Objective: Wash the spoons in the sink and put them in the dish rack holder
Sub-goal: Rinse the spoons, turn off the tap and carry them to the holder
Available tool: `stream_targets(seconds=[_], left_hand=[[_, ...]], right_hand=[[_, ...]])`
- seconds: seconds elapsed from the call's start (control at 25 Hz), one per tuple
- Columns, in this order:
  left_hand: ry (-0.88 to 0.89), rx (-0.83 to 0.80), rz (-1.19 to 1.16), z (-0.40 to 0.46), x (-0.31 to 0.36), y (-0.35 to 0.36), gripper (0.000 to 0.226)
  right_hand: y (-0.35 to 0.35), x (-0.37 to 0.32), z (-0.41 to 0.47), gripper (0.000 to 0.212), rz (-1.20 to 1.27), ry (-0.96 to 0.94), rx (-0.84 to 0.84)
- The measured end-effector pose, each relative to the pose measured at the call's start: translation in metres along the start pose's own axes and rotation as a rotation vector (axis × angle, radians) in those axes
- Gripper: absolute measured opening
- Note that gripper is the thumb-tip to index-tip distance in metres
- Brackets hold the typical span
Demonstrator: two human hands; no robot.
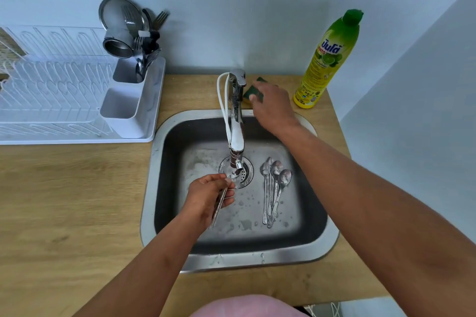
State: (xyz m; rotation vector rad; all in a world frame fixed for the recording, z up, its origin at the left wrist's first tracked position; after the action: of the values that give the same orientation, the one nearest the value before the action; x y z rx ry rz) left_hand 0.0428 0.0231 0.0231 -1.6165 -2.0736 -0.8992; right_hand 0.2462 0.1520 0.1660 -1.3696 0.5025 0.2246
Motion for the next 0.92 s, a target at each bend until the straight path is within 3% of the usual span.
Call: stream_targets(seconds=[0.12, 0.24, 0.32, 0.44, 0.64, 0.8, 0.92], left_hand=[[-0.034, -0.004, -0.033, 0.009, -0.006, 0.006, 0.022], [-0.081, 0.005, -0.062, 0.015, -0.012, 0.007, 0.01], [-0.105, 0.022, -0.081, 0.018, -0.013, 0.007, 0.005], [-0.119, 0.031, -0.083, 0.023, -0.014, 0.005, 0.006], [-0.15, 0.046, -0.095, 0.026, -0.019, 0.007, 0.009], [-0.204, 0.087, -0.102, 0.03, -0.027, 0.001, 0.009], [-0.218, 0.154, -0.056, 0.03, -0.032, -0.009, 0.009]], right_hand=[[0.025, 0.071, -0.062, 0.028, 0.125, 0.334, 0.02], [0.09, 0.135, -0.146, 0.031, 0.056, 0.697, -0.267], [0.124, 0.151, -0.185, 0.05, 0.008, 0.829, -0.414], [0.146, 0.152, -0.191, 0.062, -0.017, 0.842, -0.374], [0.167, 0.138, -0.174, 0.033, -0.079, 0.746, -0.378], [0.178, 0.134, -0.178, 0.026, -0.222, 0.621, -0.523], [0.17, 0.121, -0.174, 0.018, -0.028, 0.616, -0.575]])
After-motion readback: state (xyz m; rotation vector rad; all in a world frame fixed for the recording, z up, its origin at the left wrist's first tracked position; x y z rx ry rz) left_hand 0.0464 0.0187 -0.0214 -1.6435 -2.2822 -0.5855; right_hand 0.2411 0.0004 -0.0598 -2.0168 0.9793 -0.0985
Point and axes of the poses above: each hand's wrist, its own z-axis towards the middle knuckle, its own y-axis out of the palm, x = y × z, the point moved 7 cm from there along z, towards the middle knuckle, and after that the axes turned 7 degrees about -z, right-handed, at the moved point
